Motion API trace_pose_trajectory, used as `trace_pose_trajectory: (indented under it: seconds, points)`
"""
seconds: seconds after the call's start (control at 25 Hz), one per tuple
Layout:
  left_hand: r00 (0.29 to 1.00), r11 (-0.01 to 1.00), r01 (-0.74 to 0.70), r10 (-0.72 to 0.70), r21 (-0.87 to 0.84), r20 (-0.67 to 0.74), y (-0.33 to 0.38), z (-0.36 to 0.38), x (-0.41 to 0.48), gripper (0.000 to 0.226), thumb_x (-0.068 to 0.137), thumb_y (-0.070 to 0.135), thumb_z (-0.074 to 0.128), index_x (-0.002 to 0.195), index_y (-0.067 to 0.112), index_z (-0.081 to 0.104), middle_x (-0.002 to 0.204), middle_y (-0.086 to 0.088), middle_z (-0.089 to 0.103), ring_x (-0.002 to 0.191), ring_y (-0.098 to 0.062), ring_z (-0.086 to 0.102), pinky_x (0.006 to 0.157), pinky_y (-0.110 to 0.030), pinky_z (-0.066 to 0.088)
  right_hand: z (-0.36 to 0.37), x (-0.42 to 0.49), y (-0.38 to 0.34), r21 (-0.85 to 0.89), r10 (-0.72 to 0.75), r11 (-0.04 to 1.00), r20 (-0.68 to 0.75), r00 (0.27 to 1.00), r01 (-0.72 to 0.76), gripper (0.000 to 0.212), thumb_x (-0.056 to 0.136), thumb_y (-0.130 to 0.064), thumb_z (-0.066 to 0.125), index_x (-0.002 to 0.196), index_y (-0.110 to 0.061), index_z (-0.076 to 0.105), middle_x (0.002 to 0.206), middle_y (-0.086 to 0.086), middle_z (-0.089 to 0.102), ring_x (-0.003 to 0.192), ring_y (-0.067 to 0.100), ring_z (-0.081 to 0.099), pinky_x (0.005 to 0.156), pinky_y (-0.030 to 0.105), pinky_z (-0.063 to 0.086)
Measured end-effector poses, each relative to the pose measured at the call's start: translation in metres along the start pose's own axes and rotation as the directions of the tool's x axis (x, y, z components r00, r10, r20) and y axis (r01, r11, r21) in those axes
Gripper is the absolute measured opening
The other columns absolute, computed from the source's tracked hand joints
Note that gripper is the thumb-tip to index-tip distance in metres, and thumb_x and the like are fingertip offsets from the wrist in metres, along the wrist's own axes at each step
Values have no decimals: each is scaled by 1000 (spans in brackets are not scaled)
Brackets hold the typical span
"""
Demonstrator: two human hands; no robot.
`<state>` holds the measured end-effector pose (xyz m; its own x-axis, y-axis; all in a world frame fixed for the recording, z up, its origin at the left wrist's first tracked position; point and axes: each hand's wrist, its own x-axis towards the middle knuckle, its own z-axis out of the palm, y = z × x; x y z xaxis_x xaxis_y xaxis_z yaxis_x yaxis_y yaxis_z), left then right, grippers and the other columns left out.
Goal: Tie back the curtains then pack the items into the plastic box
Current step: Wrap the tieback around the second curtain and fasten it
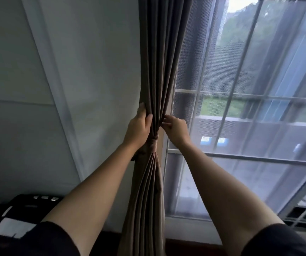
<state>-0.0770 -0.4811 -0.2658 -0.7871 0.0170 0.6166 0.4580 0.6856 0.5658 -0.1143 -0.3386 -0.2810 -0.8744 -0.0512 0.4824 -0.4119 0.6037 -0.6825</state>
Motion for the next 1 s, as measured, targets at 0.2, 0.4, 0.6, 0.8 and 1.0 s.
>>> trace_pose_trajectory:
  seconds: [0.2, 0.4, 0.6, 0.8, 1.0]
  points:
    - [995, 996, 89, -89, -2, -52, -18, 7, -38, 47, 102, 25, 36, 145, 7, 31, 141, -21, 47, 123, -31, 53, 101, -28, 41, 2, -45, 21, -105, 115, 989, 73, 991, -107, 35, 92, -19, 58, 124, -7, 58, 119, 11, 66, 104, 22, 65, 94, 37, 51]
    - [960, 960, 258, -267, 107, 81, -29, 27, -116, 47, 101, 23, 37, 145, 6, 32, 145, -18, 43, 128, -35, 47, 105, -41, 39, 1, -127, 44, -184, 227, 965, 212, 951, -189, 37, 93, -25, 55, 123, -5, 58, 120, 13, 65, 108, 28, 62, 95, 40, 48]
    - [864, 872, 402, -462, 279, 200, -14, 66, -223, 50, 100, 24, 37, 146, 5, 30, 152, -17, 33, 131, -37, 43, 105, -41, 35, -18, -235, 86, -314, 305, 930, 360, 882, -193, 49, 97, -34, 45, 138, -7, 41, 138, 14, 49, 125, 30, 47, 103, 37, 37]
    - [765, 813, 484, -573, 324, 294, -5, 99, -326, 50, 99, 25, 40, 145, 4, 32, 152, -17, 32, 137, -33, 36, 108, -40, 34, -21, -342, 128, -398, 410, 887, 439, 799, -236, 67, 97, -42, 41, 146, -2, 20, 152, 18, 27, 141, 28, 25, 114, 36, 20]
    - [675, 749, 516, -654, 415, 342, -13, 110, -377, 50, 100, 26, 39, 144, 4, 32, 152, -17, 32, 137, -33, 36, 108, -39, 33, -14, -400, 152, -415, 464, 866, 460, 757, -279, 70, 97, -44, 39, 147, -1, 16, 154, 18, 22, 144, 26, 17, 116, 34, 15]
